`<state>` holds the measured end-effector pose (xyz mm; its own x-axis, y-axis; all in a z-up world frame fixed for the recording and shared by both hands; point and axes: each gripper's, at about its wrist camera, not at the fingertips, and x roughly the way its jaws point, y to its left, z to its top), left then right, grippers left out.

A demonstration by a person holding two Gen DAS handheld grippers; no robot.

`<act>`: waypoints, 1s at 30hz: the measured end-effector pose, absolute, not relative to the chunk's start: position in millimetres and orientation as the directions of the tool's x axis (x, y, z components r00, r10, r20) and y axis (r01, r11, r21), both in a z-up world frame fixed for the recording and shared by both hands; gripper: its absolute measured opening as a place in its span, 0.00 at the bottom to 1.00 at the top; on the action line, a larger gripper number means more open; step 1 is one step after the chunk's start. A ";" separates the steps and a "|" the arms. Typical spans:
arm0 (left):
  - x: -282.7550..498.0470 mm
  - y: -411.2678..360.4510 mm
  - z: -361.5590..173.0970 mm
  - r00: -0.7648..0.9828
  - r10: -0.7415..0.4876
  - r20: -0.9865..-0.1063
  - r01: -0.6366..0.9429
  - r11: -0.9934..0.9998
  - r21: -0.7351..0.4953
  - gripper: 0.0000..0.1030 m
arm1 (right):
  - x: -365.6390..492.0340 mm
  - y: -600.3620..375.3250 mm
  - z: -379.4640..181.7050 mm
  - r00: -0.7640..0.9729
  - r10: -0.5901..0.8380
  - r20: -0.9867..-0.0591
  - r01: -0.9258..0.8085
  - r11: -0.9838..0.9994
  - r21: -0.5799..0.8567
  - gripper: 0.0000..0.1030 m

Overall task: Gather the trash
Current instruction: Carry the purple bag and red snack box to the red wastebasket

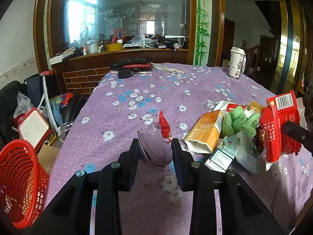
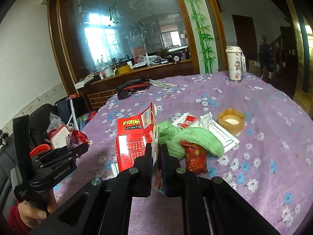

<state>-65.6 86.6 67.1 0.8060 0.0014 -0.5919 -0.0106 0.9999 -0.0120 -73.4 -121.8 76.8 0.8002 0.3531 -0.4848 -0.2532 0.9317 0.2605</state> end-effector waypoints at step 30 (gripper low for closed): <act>-147.1 198.7 115.9 0.833 0.120 -0.540 -0.216 0.969 -0.119 0.30 | -82.8 0.8 111.8 0.634 0.586 -0.504 -0.522 0.806 0.281 0.09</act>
